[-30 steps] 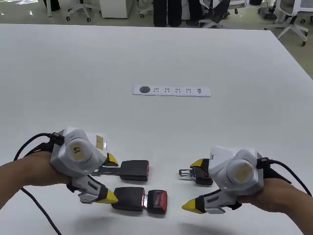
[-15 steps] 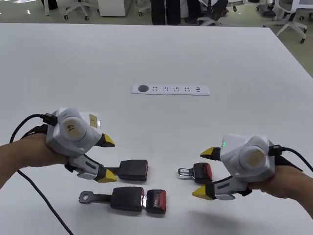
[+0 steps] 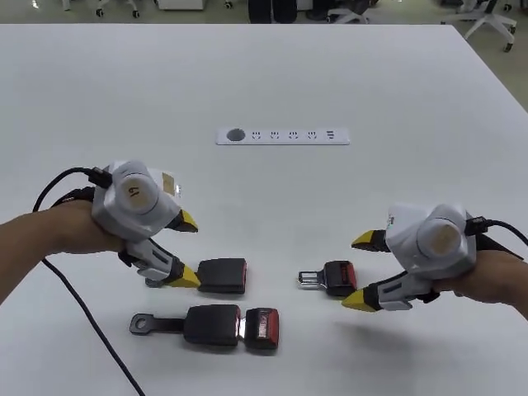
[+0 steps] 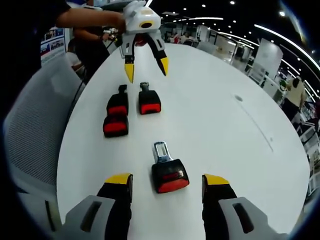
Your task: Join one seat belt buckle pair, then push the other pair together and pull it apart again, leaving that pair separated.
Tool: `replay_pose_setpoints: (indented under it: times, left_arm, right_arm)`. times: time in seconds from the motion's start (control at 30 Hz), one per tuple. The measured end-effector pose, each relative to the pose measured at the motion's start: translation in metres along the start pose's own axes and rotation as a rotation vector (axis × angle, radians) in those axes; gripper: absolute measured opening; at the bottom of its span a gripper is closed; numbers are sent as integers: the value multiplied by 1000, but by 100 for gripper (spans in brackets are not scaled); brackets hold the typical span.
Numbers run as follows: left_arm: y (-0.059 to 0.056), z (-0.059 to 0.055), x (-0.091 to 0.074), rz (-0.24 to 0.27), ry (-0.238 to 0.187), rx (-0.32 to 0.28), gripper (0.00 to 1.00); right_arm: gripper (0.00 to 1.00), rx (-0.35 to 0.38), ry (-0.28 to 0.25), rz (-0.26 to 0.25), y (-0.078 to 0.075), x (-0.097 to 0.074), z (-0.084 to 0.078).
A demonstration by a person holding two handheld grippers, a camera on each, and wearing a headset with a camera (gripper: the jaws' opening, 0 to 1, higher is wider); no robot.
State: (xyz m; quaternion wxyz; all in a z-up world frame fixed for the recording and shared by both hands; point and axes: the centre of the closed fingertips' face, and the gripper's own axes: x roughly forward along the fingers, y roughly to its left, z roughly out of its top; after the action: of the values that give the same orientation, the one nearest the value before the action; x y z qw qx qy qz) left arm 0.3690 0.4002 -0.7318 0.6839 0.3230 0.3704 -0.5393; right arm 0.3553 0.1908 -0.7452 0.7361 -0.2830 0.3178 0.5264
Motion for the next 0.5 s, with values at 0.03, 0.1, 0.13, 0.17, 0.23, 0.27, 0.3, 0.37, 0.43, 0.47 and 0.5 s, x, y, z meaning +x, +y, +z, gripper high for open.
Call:
replay_pose_setpoints:
  times: [0.03, 0.1, 0.13, 0.17, 0.23, 0.27, 0.3, 0.37, 0.43, 0.47, 0.5]
  left_arm:
    - [1, -2, 2, -6, 6, 4, 53]
    - [0, -3, 4, -18, 18, 10, 52]
    - [0, -3, 5, -22, 21, 12, 52]
    - [-1, -5, 7, -29, 26, 14, 51]
    - [-1, -5, 9, -36, 32, 18, 50]
    - [-1, -5, 9, -37, 33, 18, 50]
    - [-1, -6, 11, -42, 37, 20, 50]
    - [-2, -6, 13, -50, 42, 30, 47]
    - [-2, -5, 15, -57, 45, 35, 46]
    - [-2, -6, 16, -61, 47, 37, 45]
    - [-3, -6, 17, -65, 52, 44, 45]
  right_arm:
    - [53, -2, 5, 5, 1, -1, -1]
    - [52, -6, 10, 14, -1, 1, -5]
    - [51, -10, 12, 16, -1, 1, -5]
    - [50, -11, 16, 19, 0, 1, -5]
    - [48, -16, 19, 22, -2, 3, -8]
    - [47, -18, 21, 26, -2, 4, -8]
    - [47, -23, 23, 27, -2, 5, -9]
    - [46, -30, 26, 31, -2, 6, -9]
    - [45, -32, 28, 35, -3, 8, -10]
    - [44, -37, 32, 36, -4, 11, -12]
    - [43, -41, 34, 38, -4, 12, -12]
